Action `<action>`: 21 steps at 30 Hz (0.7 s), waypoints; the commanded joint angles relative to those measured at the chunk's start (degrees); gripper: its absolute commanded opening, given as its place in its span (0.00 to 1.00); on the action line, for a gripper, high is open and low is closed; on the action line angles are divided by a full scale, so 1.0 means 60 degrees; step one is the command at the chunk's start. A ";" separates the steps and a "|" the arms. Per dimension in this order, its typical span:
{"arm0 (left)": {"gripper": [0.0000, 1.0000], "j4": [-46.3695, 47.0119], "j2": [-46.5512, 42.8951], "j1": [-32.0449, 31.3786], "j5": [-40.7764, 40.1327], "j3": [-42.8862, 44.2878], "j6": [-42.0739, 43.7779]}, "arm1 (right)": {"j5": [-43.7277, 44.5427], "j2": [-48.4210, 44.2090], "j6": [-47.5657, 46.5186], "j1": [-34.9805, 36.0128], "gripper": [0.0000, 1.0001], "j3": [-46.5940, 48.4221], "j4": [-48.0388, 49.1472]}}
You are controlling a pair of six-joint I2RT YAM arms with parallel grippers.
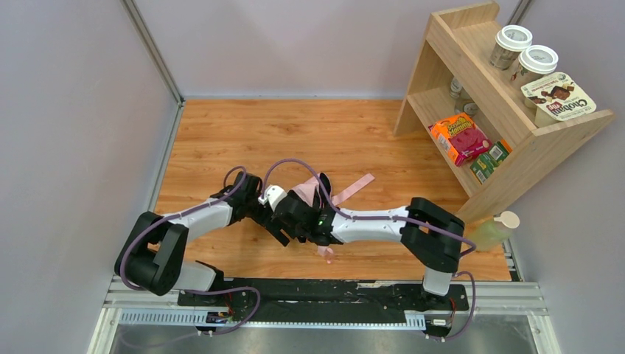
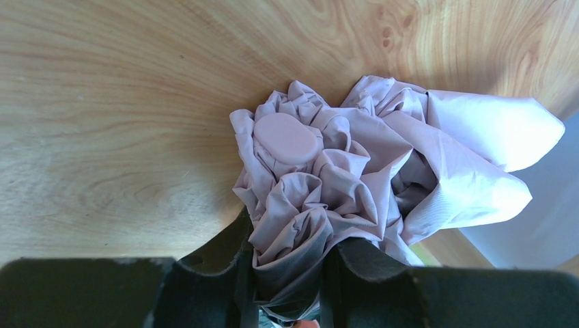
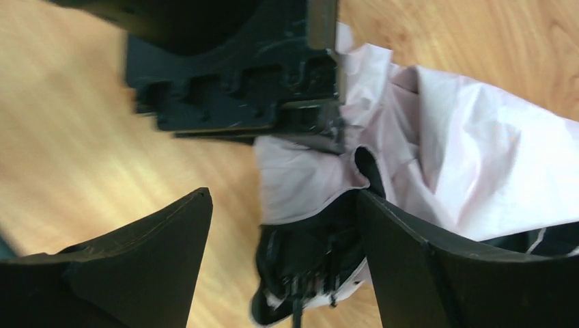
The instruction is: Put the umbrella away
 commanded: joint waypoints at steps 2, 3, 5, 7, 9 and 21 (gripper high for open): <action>0.00 -0.2792 0.0211 0.0033 -0.1104 -0.0425 0.0510 | 0.3134 0.1075 -0.1094 0.0369 0.81 0.0515 0.0157; 0.00 -0.2777 0.0211 0.0033 -0.1046 -0.0439 0.0495 | 0.3325 0.1237 -0.1094 0.0457 0.79 0.0530 0.0259; 0.00 -0.2763 0.0211 0.0033 -0.0944 -0.0439 0.0407 | 0.3662 0.1675 -0.1109 0.0560 0.73 0.0589 0.0421; 0.00 -0.2733 0.0211 0.0018 -0.0928 -0.0425 0.0348 | 0.3927 0.2013 -0.1066 0.0618 0.61 0.0793 0.0363; 0.00 -0.2748 0.0182 0.0004 -0.0928 -0.0454 0.0304 | 0.3928 0.2233 -0.0715 0.0619 0.44 0.0955 0.0041; 0.77 -0.1622 -0.1707 0.0004 -0.1777 -0.0454 0.1489 | -0.1896 0.1619 0.1907 -0.0815 0.00 -0.1810 0.0258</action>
